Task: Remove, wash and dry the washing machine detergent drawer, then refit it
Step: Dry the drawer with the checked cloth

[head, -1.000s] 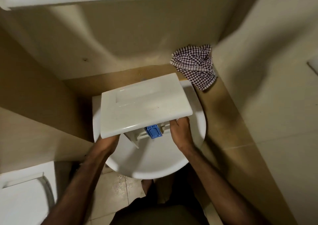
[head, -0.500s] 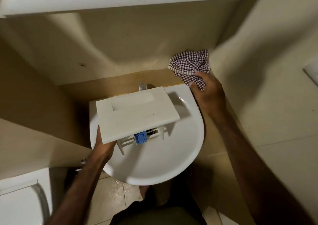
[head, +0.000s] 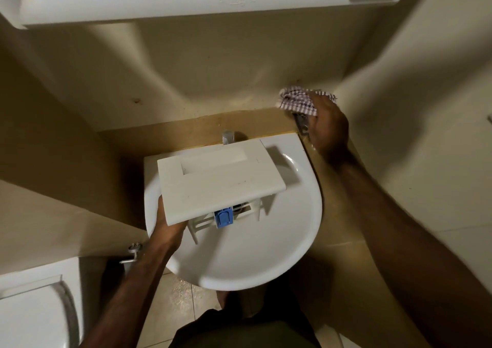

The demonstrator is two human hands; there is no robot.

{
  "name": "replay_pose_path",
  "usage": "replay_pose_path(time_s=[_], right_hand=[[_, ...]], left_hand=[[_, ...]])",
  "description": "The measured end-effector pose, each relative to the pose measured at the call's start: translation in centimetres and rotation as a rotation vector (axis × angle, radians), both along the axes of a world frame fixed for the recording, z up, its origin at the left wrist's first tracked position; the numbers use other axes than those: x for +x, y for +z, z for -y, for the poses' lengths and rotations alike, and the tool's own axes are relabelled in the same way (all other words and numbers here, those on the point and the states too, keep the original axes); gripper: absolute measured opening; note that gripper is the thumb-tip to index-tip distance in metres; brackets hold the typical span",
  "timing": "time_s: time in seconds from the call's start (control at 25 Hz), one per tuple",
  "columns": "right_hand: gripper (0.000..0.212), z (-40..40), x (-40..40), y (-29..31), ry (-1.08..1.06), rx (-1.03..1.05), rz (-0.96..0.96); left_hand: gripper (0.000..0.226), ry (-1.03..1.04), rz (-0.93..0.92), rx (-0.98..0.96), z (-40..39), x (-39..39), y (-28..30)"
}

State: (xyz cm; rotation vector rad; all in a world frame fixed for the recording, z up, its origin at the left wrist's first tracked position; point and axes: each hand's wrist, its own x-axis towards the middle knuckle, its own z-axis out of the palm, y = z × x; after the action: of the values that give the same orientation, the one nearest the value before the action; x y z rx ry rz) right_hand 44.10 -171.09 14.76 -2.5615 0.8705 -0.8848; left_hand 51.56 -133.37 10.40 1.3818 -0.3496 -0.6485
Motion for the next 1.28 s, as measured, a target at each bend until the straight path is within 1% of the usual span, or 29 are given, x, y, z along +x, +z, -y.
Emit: replay_pose_path(time_s=[0.08,0.12,0.16,0.24,0.28,0.32,0.36,0.4,0.44,0.48,0.52,0.56,0.6,0.64,0.72,0.76,0.8,0.84,0.88,0.92,0.96,1.0,1.04,1.08,1.12,1.16,1.2,1.24,1.28], right_hand=[[0.037,0.4,-0.3,2.1,-0.018,0.349,0.187],[0.032,0.2,-0.5,3.4,-0.020,0.526,0.260],[0.030,0.0,-0.7,4.0,-0.033,0.656,0.325],[0.040,-0.8,-1.6,5.5,-0.044,0.896,0.494],[0.045,-1.6,-2.2,6.3,-0.010,1.064,0.608],[0.047,-2.7,-2.8,7.0,0.050,1.199,0.707],[0.042,-3.8,-3.0,7.5,0.075,1.253,0.766],[0.034,-5.7,-3.2,8.2,0.057,1.205,0.771],[0.030,-7.7,-3.2,8.5,0.024,1.064,0.713],[0.034,-9.8,-3.3,8.3,0.029,0.847,0.607],[0.043,-12.0,-3.6,7.7,0.070,0.580,0.442],[0.051,-14.0,-3.8,6.7,0.162,0.320,0.262],[0.057,-15.7,-3.9,5.6,0.252,0.125,0.102],[0.060,-17.4,-3.7,4.6,0.300,0.042,-0.016],[0.067,-21.1,-2.5,3.8,0.344,0.087,-0.112],[0.069,-23.2,-1.9,3.7,0.370,0.085,-0.137],[0.068,-25.3,-1.7,3.8,0.406,0.033,-0.169],[0.066,-26.6,-2.1,3.9,0.439,-0.041,-0.190],[0.063,-26.3,-2.8,3.6,0.444,-0.102,-0.187],[0.059,-24.7,-3.7,3.2,0.412,-0.122,-0.179],[0.055,-22.3,-4.4,3.0,0.334,-0.102,-0.173],[0.053,-19.9,-4.7,3.1,0.229,-0.051,-0.145],[0.050,-18.4,-4.5,3.3,0.147,0.024,-0.108],[0.048,-18.1,-3.8,3.4,0.117,0.078,-0.078],[0.047,-19.2,-2.7,3.6,0.148,0.063,-0.065],[0.047,-21.5,-1.8,4.0,0.230,0.010,-0.073],[0.048,-23.3,-1.4,4.0,0.339,-0.024,-0.082],[0.048,-23.4,-1.6,3.9,0.413,-0.047,-0.094],[0.049,-21.9,-1.9,3.7,0.429,-0.057,-0.110]], left_hand=[[0.041,-0.035,0.046,-0.017,0.8,0.0,1.7],[0.034,-0.005,0.059,-0.021,1.1,0.0,1.9],[0.030,0.019,0.050,-0.022,0.9,0.3,1.5],[0.037,0.055,0.024,-0.025,0.7,0.6,0.8],[0.041,0.068,0.018,-0.013,0.8,0.7,1.2],[0.042,0.059,0.038,-0.022,0.8,0.7,1.6],[0.043,0.055,0.044,-0.021,0.8,0.7,2.0],[0.043,0.060,0.029,-0.012,0.8,0.7,1.9],[0.042,0.057,0.033,-0.008,0.9,0.6,2.1],[0.041,0.053,0.013,-0.027,1.3,0.4,2.4],[0.040,0.047,0.020,0.003,1.5,0.4,2.8],[0.036,0.024,0.032,0.003,1.6,0.4,2.9],[0.031,0.034,0.078,0.066,1.3,1.0,1.7],[0.026,0.065,0.108,0.125,0.9,1.5,0.0],[0.029,0.045,0.084,0.263,1.4,1.2,-1.5],[0.026,0.009,0.024,0.356,2.7,0.8,-1.3],[0.024,-0.032,-0.139,0.396,3.1,0.7,-1.0],[0.027,-0.038,-0.011,0.461,3.7,0.1,-0.7],[0.037,0.033,0.082,0.547,4.4,0.0,0.6],[0.057,-0.110,-0.072,0.433,3.9,0.0,2.5],[0.069,-0.274,-0.001,0.420,2.4,-0.5,3.0],[0.058,-0.179,0.106,0.352,2.1,-0.2,2.0],[0.037,-0.035,0.109,0.326,2.6,0.0,0.4],[0.017,-0.010,0.160,0.291,2.1,0.3,-0.3],[0.009,-0.008,0.165,0.304,1.7,0.7,-0.5],[0.017,-0.006,0.223,0.343,2.3,0.0,-0.3],[0.033,0.001,0.372,0.414,2.2,-0.3,-0.6],[0.043,-0.040,0.405,0.404,2.4,-0.4,-0.4],[0.039,-0.017,0.326,0.356,2.5,-0.3,0.0]])
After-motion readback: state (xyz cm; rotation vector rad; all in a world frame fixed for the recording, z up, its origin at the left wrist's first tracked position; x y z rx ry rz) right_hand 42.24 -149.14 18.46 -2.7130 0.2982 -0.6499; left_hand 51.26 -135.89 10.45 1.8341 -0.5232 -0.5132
